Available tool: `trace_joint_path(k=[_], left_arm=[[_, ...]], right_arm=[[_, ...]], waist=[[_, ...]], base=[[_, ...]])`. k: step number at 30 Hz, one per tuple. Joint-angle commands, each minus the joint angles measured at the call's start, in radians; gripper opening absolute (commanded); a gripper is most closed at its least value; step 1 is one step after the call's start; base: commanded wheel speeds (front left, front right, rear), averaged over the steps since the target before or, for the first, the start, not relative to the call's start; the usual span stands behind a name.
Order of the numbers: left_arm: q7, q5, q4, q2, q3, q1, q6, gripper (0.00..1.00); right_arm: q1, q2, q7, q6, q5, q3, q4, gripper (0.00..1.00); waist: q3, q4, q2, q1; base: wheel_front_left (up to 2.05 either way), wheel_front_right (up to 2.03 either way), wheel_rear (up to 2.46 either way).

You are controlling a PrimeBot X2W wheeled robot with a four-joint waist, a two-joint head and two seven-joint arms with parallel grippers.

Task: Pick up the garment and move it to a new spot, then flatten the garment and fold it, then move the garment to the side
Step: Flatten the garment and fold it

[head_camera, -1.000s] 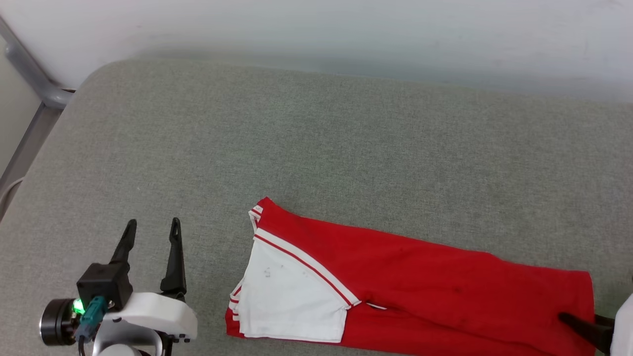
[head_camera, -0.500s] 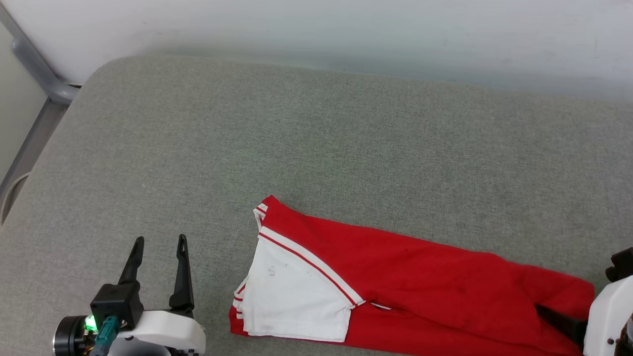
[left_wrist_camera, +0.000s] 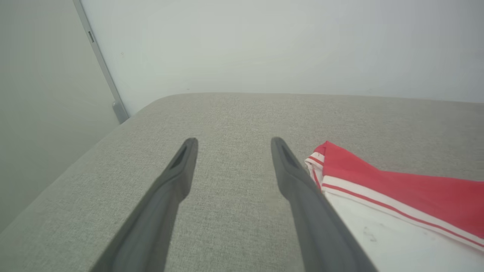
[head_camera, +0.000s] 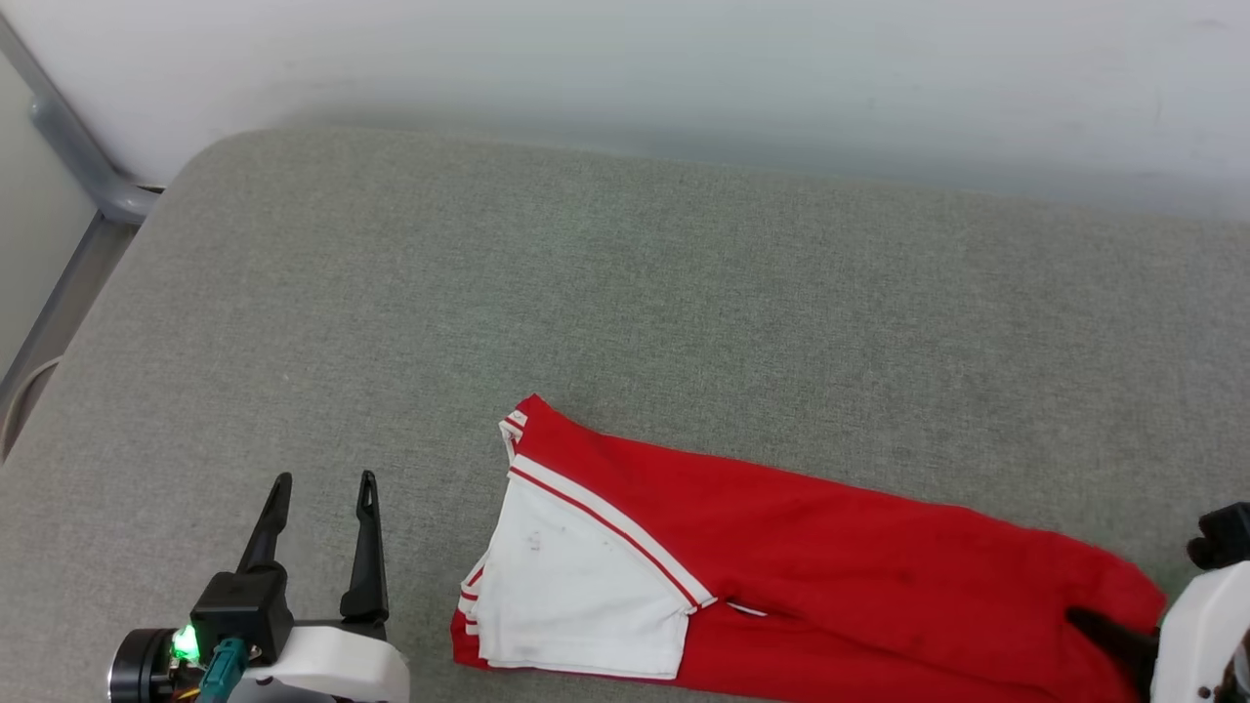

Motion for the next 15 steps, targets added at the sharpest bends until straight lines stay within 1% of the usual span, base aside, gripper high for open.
trace_joint_path(k=[1,7,10,12,15], left_arm=[[-0.002,0.011,-0.006,-0.006,0.013,0.014,-0.009,1.0],[-0.002,0.057,-0.02,-0.042,0.041,0.035,-0.041,1.0],[-0.002,0.071,-0.018,-0.055,0.057,0.042,-0.053,1.0],[-0.002,0.082,-0.014,-0.064,0.066,0.046,-0.06,1.0],[-0.002,0.096,-0.007,-0.075,0.073,0.055,-0.074,1.0]], right_arm=[[0.006,-0.025,-0.013,-0.002,0.004,-0.003,0.009,0.0],[0.012,-0.094,-0.051,-0.002,0.015,-0.039,0.056,0.0],[0.016,-0.13,-0.057,-0.002,-0.004,-0.055,0.101,0.0],[0.016,-0.143,-0.051,-0.002,-0.018,-0.064,0.135,0.0],[0.015,-0.144,-0.047,-0.002,-0.015,-0.078,0.162,0.0]], waist=[[-0.005,-0.003,0.0,0.0],[-0.024,-0.008,0.0,0.0],[-0.03,-0.009,0.0,0.0],[-0.035,-0.009,0.0,0.0],[-0.044,-0.009,0.0,0.0]], base=[[0.0,0.0,0.0],[0.0,0.0,0.0],[0.0,0.0,0.0],[0.0,0.0,0.0],[0.0,0.0,0.0]])
